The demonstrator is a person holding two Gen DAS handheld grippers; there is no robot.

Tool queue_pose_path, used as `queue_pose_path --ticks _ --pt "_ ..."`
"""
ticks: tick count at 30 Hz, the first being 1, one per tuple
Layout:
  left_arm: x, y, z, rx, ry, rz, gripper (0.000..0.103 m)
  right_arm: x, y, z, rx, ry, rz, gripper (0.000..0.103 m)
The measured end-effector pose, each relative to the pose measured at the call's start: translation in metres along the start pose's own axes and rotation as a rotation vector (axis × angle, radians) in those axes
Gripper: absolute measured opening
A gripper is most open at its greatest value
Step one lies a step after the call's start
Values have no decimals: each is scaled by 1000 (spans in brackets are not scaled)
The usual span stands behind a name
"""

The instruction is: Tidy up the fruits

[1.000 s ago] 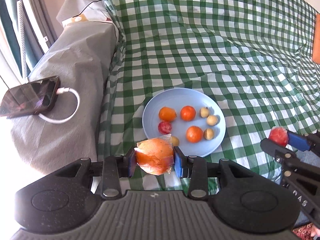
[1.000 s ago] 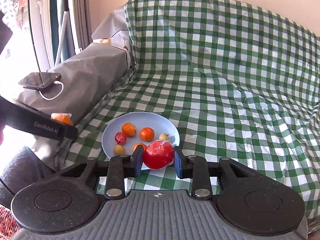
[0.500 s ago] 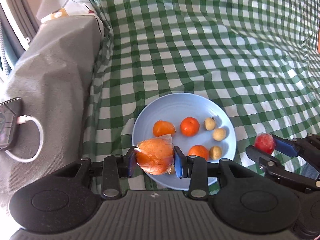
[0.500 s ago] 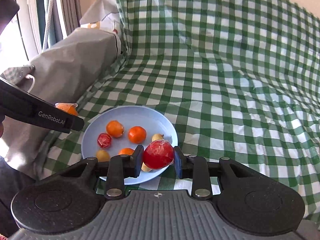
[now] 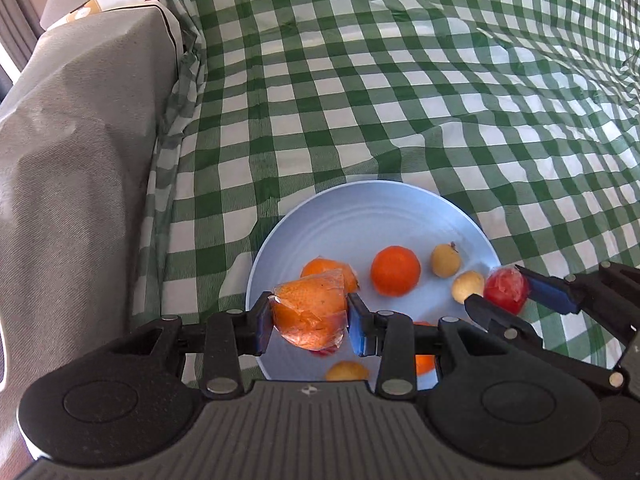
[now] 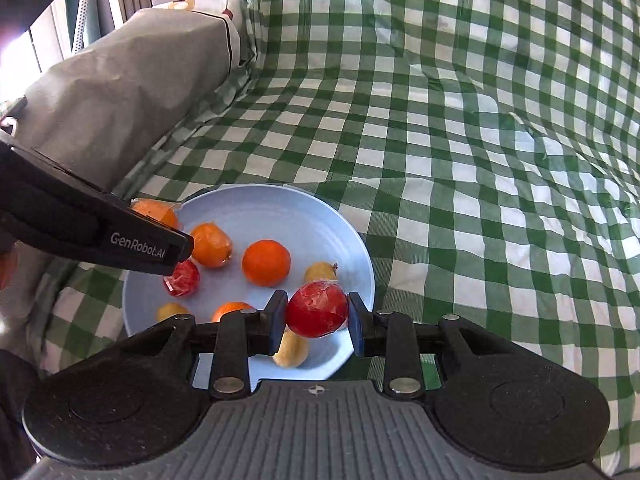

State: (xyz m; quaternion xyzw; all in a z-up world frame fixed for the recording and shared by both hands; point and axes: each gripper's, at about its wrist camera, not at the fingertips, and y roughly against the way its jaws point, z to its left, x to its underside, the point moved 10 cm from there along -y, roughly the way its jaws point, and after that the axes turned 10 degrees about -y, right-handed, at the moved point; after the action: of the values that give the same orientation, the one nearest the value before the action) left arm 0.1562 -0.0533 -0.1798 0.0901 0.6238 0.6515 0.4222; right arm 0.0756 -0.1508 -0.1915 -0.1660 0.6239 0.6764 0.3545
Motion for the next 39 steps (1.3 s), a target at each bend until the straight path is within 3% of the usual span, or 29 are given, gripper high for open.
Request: queue_pose_path --ticks 2,4,5,6,8,12,16,22,39 --pt "-1 -1 2 -7 4 0 59 -3 -7 0 0 6 7 34" --pt "-4 6 5 -21 12 -28 98 -4 -13 0 -12 1 24 38" --pt "-5 12 6 -30 13 -48 103 -6 -14 -1 -13 -7 33 55" --pt "-6 18 7 -40 13 -65 103 -6 -13 -3 -12 -13 38 73" --pt "-3 27 5 -41 0 -54 103 -8 -4 -6 5 -20 23 82" --pt "15 46 3 -35 39 -4 103 4 28 -13 28 -40 23 91" --pt "37 75 -1 -7 84 -7 103 21 69 -12 26 -57 6 96" --pt "66 113 -5 -67 91 -44 103 36 117 -2 41 -17 -82 99" --pt "100 157 -9 -134 89 -106 103 42 176 1 43 -6 -206 102"
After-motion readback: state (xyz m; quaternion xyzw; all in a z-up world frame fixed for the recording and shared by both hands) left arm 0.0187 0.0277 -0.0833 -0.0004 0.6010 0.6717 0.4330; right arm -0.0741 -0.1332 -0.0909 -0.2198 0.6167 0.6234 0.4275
